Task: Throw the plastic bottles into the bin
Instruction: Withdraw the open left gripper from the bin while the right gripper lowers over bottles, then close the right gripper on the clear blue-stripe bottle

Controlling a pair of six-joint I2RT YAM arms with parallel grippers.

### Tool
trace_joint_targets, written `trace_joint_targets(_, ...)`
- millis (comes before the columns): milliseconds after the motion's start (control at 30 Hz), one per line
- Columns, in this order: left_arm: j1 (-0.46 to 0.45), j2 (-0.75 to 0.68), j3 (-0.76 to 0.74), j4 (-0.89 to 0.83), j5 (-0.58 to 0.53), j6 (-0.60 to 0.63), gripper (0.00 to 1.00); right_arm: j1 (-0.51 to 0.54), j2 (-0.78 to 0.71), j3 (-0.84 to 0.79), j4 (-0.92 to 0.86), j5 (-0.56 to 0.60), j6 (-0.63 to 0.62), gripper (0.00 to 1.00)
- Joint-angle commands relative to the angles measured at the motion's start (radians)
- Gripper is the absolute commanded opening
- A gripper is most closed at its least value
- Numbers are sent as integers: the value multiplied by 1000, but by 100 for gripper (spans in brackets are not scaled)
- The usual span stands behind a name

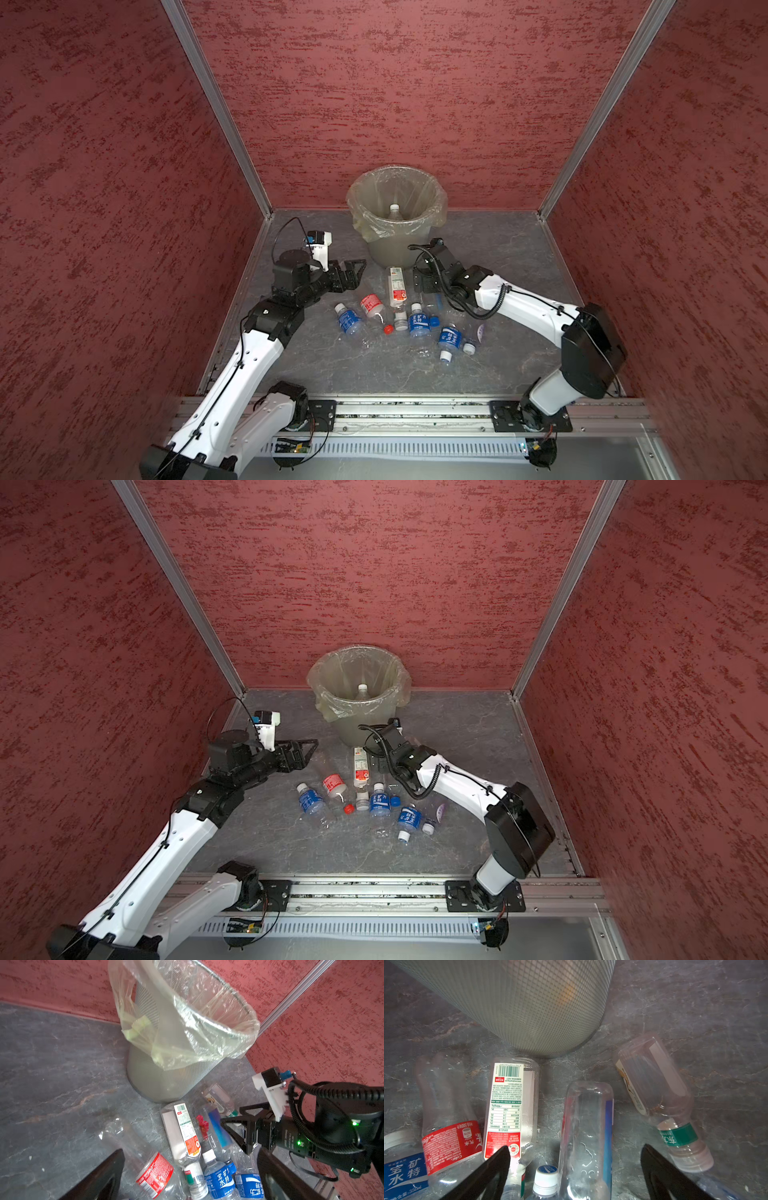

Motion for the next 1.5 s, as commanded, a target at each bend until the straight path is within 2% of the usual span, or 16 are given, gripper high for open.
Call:
trace_joint_targets(0, 5, -30, -32, -37, 18, -10, 99, -13, 28, 48, -51, -12, -13, 99)
trace_joint_targets(400, 2, -86, -160, -50, 51, -76, 99, -49, 106, 115, -121, -37, 10, 99)
trace_joint_targets(1067, 1, -132, -231, -93, 87, -89, 99, -64, 197, 154, -161, -90, 27, 99)
trace_joint_targets(1300, 0, -164, -263, -106, 94, -112, 99, -87, 245, 184, -186, -159, -27, 99)
trace_joint_targets(1467, -10, -159, -270, -107, 99, -119, 99, -92, 282, 209, -204, -166, -47, 99)
